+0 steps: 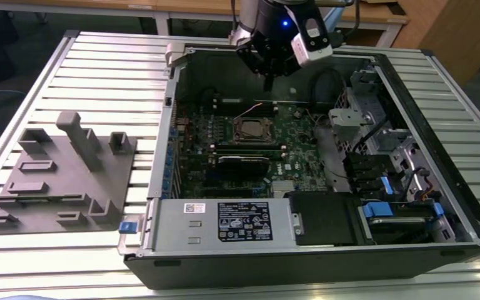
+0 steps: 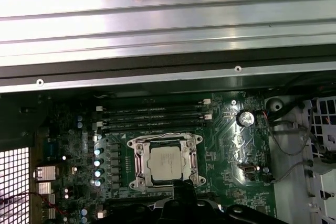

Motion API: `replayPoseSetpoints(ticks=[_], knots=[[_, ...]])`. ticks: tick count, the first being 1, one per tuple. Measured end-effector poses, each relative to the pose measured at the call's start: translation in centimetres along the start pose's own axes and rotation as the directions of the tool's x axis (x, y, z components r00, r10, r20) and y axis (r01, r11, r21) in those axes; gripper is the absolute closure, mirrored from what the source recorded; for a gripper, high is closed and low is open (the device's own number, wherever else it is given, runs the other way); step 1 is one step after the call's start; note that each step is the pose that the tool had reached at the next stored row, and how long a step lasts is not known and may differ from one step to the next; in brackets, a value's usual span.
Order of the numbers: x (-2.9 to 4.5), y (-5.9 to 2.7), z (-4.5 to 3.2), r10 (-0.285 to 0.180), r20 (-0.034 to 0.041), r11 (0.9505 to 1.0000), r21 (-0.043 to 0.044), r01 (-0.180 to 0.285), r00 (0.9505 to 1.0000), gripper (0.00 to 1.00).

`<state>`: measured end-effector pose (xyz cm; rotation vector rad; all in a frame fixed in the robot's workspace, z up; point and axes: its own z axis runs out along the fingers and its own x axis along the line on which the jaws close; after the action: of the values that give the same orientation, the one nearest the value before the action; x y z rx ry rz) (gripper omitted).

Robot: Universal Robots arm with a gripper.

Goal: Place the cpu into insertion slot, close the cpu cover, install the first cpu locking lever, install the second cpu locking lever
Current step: 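Install the first cpu locking lever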

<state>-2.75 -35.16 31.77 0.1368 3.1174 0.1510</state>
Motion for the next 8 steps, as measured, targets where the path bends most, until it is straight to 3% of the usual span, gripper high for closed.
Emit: replayPoseSetpoints(ticks=[8], knots=[[-0.01, -0.13, -0.02, 0.0, 0.0, 1.0, 0.0001, 0.0, 1.0, 0.89]])
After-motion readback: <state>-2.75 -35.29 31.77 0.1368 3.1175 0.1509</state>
